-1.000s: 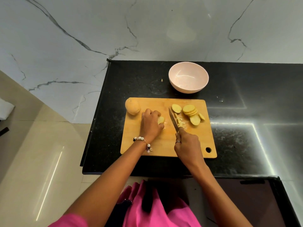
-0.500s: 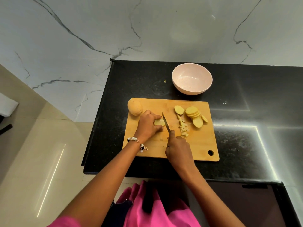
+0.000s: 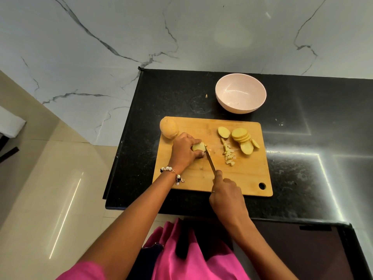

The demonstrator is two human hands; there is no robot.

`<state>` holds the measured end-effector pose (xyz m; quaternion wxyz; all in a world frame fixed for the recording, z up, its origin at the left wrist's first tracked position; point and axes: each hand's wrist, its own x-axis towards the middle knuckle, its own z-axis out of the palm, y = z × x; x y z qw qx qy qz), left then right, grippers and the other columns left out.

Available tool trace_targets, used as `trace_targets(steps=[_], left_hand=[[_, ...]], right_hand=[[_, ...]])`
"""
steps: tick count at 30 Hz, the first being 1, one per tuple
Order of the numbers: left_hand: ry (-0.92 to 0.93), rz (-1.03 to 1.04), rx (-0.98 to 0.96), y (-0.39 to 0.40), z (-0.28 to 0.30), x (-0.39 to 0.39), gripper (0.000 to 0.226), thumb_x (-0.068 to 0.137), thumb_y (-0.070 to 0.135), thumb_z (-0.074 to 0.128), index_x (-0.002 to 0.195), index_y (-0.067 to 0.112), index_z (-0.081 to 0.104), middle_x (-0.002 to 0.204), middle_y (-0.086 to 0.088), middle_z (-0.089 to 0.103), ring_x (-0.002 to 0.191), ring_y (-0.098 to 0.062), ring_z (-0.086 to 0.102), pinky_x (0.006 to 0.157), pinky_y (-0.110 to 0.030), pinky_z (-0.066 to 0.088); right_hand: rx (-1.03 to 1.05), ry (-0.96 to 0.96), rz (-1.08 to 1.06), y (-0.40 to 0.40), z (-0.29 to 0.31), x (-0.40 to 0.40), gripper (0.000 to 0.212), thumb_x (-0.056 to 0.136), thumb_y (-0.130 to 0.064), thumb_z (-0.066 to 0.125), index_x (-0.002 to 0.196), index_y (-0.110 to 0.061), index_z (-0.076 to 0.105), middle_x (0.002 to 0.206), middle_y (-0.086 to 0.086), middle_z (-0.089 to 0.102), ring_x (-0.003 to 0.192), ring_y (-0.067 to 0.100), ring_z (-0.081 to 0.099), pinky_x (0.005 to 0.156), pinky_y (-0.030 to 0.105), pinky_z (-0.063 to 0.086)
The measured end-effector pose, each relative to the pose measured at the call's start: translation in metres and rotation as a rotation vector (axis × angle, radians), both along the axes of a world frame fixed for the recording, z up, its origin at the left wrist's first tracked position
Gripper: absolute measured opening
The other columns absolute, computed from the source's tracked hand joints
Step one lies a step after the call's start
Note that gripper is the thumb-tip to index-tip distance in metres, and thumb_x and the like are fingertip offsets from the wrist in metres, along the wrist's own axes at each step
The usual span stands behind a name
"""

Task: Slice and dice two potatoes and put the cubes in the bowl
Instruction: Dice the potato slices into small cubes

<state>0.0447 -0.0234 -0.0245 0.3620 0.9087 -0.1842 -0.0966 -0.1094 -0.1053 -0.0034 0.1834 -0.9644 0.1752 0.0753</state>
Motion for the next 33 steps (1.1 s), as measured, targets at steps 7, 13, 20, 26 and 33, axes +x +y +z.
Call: trace_targets(steps=[7, 13, 20, 26, 33], left_hand=[[0.041, -0.027, 0.003, 0.007, -0.002, 0.001, 0.054, 0.074, 0.017, 0.078, 0.124, 0.011, 0.060, 0.112, -0.003, 0.054, 0.084, -0.010, 0.054, 0.069, -0.002, 0.040], [0.013, -0.004, -0.021, 0.005, -0.004, 0.000, 0.050, 0.072, 0.017, 0.080, 0.119, 0.010, 0.064, 0.109, -0.005, 0.055, 0.082, -0.014, 0.057, 0.079, -0.017, 0.048], [-0.016, 0.022, -0.071, 0.006, -0.005, -0.004, 0.048, 0.071, 0.018, 0.080, 0.116, 0.007, 0.065, 0.105, -0.004, 0.055, 0.077, -0.011, 0.053, 0.078, -0.021, 0.049], [0.024, 0.007, -0.039, 0.009, -0.005, -0.003, 0.056, 0.073, 0.015, 0.079, 0.125, 0.008, 0.058, 0.112, -0.004, 0.054, 0.086, -0.014, 0.058, 0.079, -0.012, 0.046], [-0.019, 0.048, 0.011, 0.011, -0.004, -0.003, 0.051, 0.072, 0.018, 0.079, 0.119, 0.006, 0.063, 0.106, -0.006, 0.055, 0.090, -0.016, 0.056, 0.089, -0.028, 0.049]], right_hand=[[-0.011, -0.037, 0.016, 0.000, -0.003, 0.037, 0.053, 0.096, -0.008, 0.034, 0.147, -0.007, 0.020, 0.107, 0.018, 0.058, 0.092, 0.036, 0.057, 0.065, 0.033, 0.033], [-0.114, -0.052, 0.046, 0.010, -0.008, 0.043, 0.054, 0.095, -0.002, 0.028, 0.148, 0.000, 0.014, 0.110, 0.020, 0.056, 0.093, 0.037, 0.058, 0.064, 0.035, 0.032], [-0.127, -0.065, 0.075, 0.012, -0.014, -0.004, 0.057, 0.084, 0.004, 0.042, 0.140, 0.008, 0.032, 0.092, 0.022, 0.061, 0.065, 0.039, 0.060, 0.051, 0.035, 0.030], [-0.004, -0.100, 0.020, 0.001, -0.003, 0.007, 0.051, 0.094, -0.008, 0.034, 0.144, -0.004, 0.025, 0.100, 0.016, 0.058, 0.086, 0.036, 0.057, 0.063, 0.034, 0.033], [-0.065, -0.040, 0.048, 0.007, -0.002, 0.037, 0.057, 0.094, -0.004, 0.032, 0.148, -0.005, 0.016, 0.109, 0.019, 0.056, 0.094, 0.036, 0.057, 0.065, 0.035, 0.033]])
